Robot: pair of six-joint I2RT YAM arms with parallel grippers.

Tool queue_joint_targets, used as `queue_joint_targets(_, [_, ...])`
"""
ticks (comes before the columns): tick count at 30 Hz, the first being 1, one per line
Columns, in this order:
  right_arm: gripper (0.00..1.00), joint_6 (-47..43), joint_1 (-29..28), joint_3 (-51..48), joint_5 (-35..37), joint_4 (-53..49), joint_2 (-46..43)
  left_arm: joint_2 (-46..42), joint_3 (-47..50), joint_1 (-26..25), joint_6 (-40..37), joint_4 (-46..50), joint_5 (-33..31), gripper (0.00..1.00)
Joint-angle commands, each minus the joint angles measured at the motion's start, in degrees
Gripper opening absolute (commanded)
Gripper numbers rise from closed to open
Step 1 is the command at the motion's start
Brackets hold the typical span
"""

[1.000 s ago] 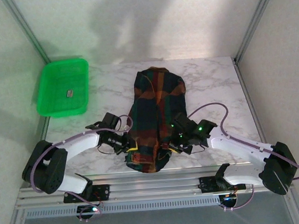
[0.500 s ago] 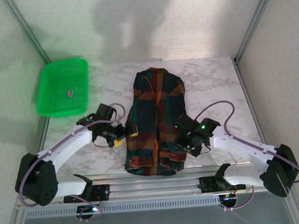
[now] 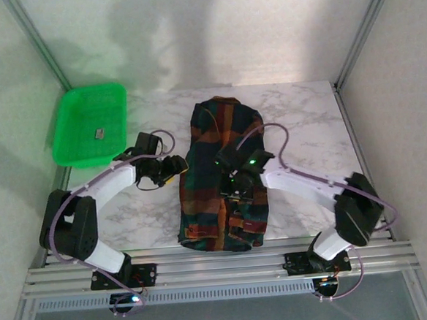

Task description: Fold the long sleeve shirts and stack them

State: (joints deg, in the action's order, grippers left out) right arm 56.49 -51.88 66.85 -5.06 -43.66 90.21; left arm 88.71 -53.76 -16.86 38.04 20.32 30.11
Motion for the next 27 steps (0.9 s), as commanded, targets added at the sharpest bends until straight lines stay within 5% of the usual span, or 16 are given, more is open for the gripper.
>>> queue_joint_targets(1, [0.44,0.66,-0.63,1.95,-2.42,2.90,2.60,1.56,1.05,0.25,-1.62,-2.44,1.84,0.63])
queue_joint_targets(7, [0.64,0.99,0.87,0.80,3.92,-6.87,-1.00,-4.88,6.61,-0.07,-3.06,4.59,-1.03,0.83])
queue_joint_targets(16, [0.74,-3.52,8.04,-5.28,3.38,-9.94,-9.09,-14.96,20.13,-8.79,10.16,1.56,7.66,0.86])
queue_joint_targets(27, [0.78,-3.68,8.11,-10.56,2.62,-9.99,-10.35,-11.67,22.83,-13.05,15.41,-4.54,10.64,0.80])
